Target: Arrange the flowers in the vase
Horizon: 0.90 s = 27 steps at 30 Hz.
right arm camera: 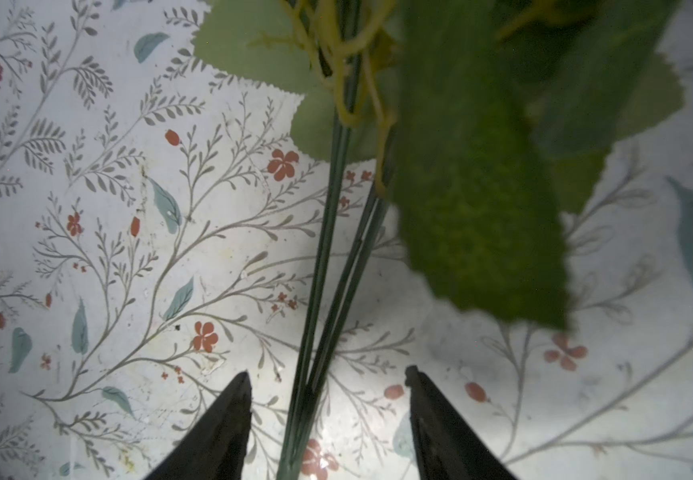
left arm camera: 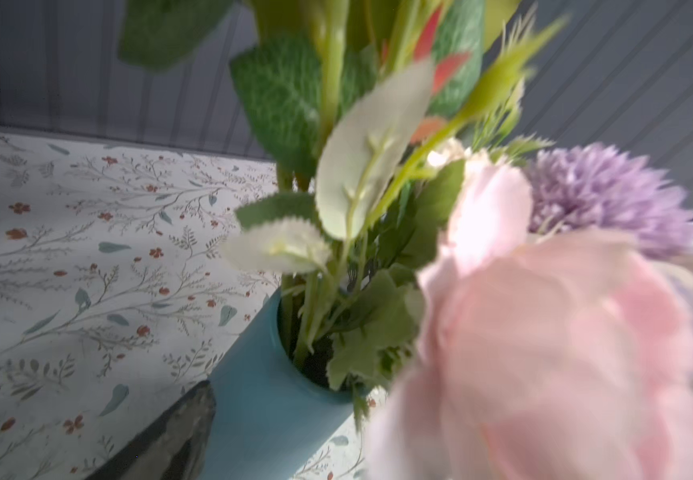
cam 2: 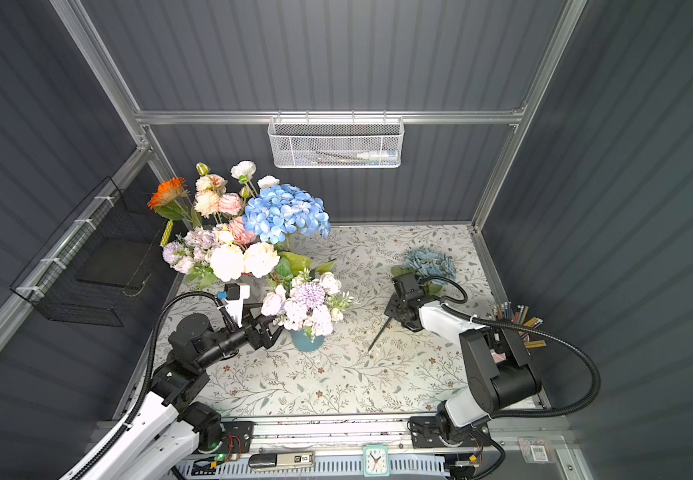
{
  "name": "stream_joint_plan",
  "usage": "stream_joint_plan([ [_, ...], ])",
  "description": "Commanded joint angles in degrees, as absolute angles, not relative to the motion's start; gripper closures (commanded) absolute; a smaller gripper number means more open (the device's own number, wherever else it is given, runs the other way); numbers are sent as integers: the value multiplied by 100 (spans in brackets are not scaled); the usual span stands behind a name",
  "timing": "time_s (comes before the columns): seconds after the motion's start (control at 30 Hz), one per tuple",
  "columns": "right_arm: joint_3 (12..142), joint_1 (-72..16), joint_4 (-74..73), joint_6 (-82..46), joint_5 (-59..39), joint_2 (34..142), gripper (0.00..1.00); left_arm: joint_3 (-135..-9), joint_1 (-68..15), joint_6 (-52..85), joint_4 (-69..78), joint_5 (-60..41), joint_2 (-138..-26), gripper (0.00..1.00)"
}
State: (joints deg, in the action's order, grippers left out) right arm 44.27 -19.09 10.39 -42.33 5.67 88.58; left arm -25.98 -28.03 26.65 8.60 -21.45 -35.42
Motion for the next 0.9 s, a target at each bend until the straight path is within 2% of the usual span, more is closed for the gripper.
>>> stream_joint_plan([
  [0.0, 4578, -1868, 798, -4403, 729, 9065, 46, -2653, -2805, 2786, 1555, -1993, -3663, 0],
  [0.23, 4711, -1789, 675, -4395, 756, 9298, 58, -2795, -2804, 2821, 1718, -2208, -4073, 0],
  [0.37, 4612, -1690, 565, -4345, 769, 9290, 71, -2713, -2804, 2890, 1787, -2180, -4111, 0],
  [0.47, 4558, -1628, 491, -4251, 721, 9266, 86, -2650, -2798, 2934, 1733, -2108, -4068, 0],
  [0.6, 4438, -1574, 409, -4160, 724, 9097, 97, -2638, -2805, 2809, 1148, -1688, -3675, 0],
  [0.67, 4392, -1547, 380, -4115, 737, 8978, 100, -2667, -2804, 2707, 738, -1430, -3418, 0],
  [0.87, 4294, -1521, 336, -3943, 776, 8654, 100, -2756, -2806, 2593, -559, -743, -2825, 0],
])
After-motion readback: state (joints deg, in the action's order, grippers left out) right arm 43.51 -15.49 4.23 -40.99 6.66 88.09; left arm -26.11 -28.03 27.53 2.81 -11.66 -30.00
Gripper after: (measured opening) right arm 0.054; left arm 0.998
